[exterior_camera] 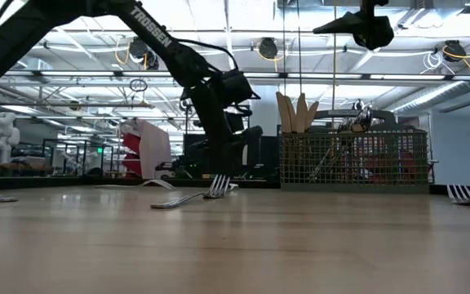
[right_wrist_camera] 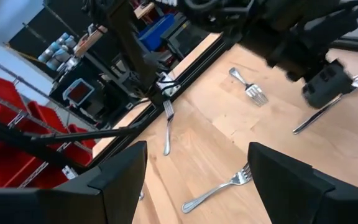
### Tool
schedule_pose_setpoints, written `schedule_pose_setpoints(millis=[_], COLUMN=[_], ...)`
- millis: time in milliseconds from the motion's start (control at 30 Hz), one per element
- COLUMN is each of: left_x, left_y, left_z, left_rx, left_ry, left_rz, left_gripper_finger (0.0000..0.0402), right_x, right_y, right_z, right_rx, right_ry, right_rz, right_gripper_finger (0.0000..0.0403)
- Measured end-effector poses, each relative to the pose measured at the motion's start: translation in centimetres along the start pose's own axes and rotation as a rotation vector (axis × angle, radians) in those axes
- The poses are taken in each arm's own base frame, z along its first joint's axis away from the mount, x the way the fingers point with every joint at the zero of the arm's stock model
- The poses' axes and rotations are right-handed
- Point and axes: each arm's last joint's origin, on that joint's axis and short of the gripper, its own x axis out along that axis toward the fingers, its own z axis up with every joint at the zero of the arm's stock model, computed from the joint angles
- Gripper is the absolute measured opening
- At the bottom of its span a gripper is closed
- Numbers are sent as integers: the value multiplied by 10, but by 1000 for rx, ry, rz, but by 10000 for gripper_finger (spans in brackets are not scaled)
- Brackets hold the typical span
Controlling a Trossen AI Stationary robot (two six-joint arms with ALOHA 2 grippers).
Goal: Sort silverware
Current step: Put the silver fork into the silverware basket
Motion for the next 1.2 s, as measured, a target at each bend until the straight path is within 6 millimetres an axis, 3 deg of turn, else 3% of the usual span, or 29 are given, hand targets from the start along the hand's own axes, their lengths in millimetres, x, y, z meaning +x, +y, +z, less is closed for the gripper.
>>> schedule_pose_setpoints(millis=[167,733,1200], left_x=[9,11,16], left_y=[-5,-5,0], left_z=[-11,-12,4], left_rx=[31,-64,-88], left_ry=[6,-10,159], left_rz=[93,116,103], left_gripper_finger=[132,132,131], right_x=[0,1,1], right_y=[0,-4,2], right_z=[1,4,9], right_rx=[1,-21,-54], right_ry=[-7,-19,-64], right_rz=[-7,-21,39], right_gripper_finger=[270,270,270])
